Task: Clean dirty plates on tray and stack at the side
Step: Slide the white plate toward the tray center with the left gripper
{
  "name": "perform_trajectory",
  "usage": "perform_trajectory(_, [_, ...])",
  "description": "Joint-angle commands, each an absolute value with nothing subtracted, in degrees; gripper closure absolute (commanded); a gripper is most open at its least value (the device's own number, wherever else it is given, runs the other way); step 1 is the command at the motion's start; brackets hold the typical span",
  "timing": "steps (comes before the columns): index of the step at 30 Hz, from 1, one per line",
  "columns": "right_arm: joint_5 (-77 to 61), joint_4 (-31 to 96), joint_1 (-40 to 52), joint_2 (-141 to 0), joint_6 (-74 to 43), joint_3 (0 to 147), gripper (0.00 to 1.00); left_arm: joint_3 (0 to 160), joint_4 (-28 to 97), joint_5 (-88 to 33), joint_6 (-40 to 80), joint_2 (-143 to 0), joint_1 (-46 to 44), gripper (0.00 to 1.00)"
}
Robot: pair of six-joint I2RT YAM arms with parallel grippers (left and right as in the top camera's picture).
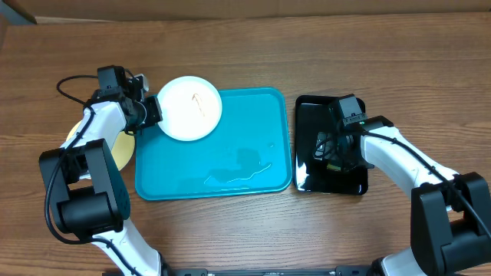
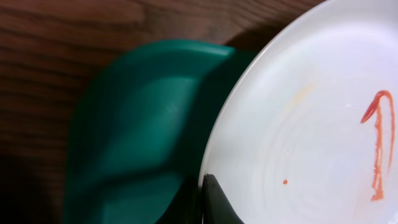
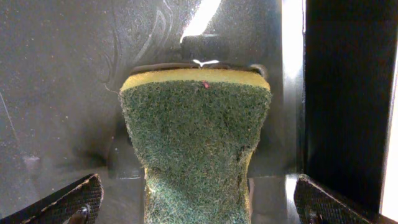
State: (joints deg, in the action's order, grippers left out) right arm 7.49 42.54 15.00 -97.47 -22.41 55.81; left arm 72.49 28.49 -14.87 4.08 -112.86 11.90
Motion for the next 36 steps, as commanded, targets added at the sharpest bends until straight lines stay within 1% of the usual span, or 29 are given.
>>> perform_trajectory(1, [7.9, 42.24, 14.7, -97.43, -22.5, 55.72, 0.0, 72.93, 30.68, -19.9, 4.34, -111.18, 11.86, 0.96])
perform_trajectory(5, [7.9, 42.24, 14.7, -97.43, -22.5, 55.72, 0.0, 72.93, 36.62, -21.28, 4.36, -111.09, 10.52, 0.96])
perform_trajectory(11, [7.9, 42.24, 14.7, -97.43, -22.5, 55.72, 0.0, 72.9, 45.76, -20.32, 4.27, -111.11, 5.93, 0.96])
perform_trajectory(16, [7.9, 42.24, 14.7, -97.43, -22.5, 55.72, 0.0, 72.86, 48.34, -18.06, 4.93, -111.09, 2.46, 0.94])
perform_trajectory(17, [7.88, 42.24, 14.7, -97.43, -22.5, 55.72, 0.0, 72.86, 48.82, -17.39, 5.45, -111.11, 1.87, 0.92])
perform_trajectory(18, [7.9, 42.24, 14.7, -97.43, -22.5, 55.72, 0.0, 72.86, 49.17, -17.34, 5.63, -111.09, 1.43, 0.88])
perform_trajectory(19, [7.9, 42.24, 14.7, -97.43, -22.5, 55.72, 0.0, 72.86, 49.45, -17.37, 6.02, -111.11, 1.08, 0.66])
perform_trajectory(20, [7.9, 42.24, 14.7, -97.43, -22.5, 55.72, 0.0, 72.86, 49.69, -17.41, 6.44, -111.11, 0.93, 0.57])
perform_trajectory(21, [7.88, 42.24, 14.7, -97.43, -22.5, 55.72, 0.0, 72.86, 50.0, -17.41, 6.72, -111.09, 0.78, 0.55])
perform_trajectory(22, [7.9, 42.24, 14.7, -97.43, -22.5, 55.72, 0.0, 72.86, 50.39, -17.41, 6.87, -111.09, 0.69, 0.45])
perform_trajectory(23, [7.9, 42.24, 14.7, -97.43, -22.5, 55.72, 0.0, 72.86, 50.83, -17.41, 6.87, -111.09, 0.62, 0.0])
perform_trajectory(30, [7.9, 42.24, 14.7, -97.43, -22.5, 55.72, 0.0, 72.86, 52.51, -16.49, 7.07, -111.07, 0.6, 0.0])
perform_trajectory(36, [7.9, 42.24, 14.7, -97.43, -22.5, 55.72, 0.0, 72.86, 53.32, -11.7, 8.05, -107.37, -0.62, 0.0])
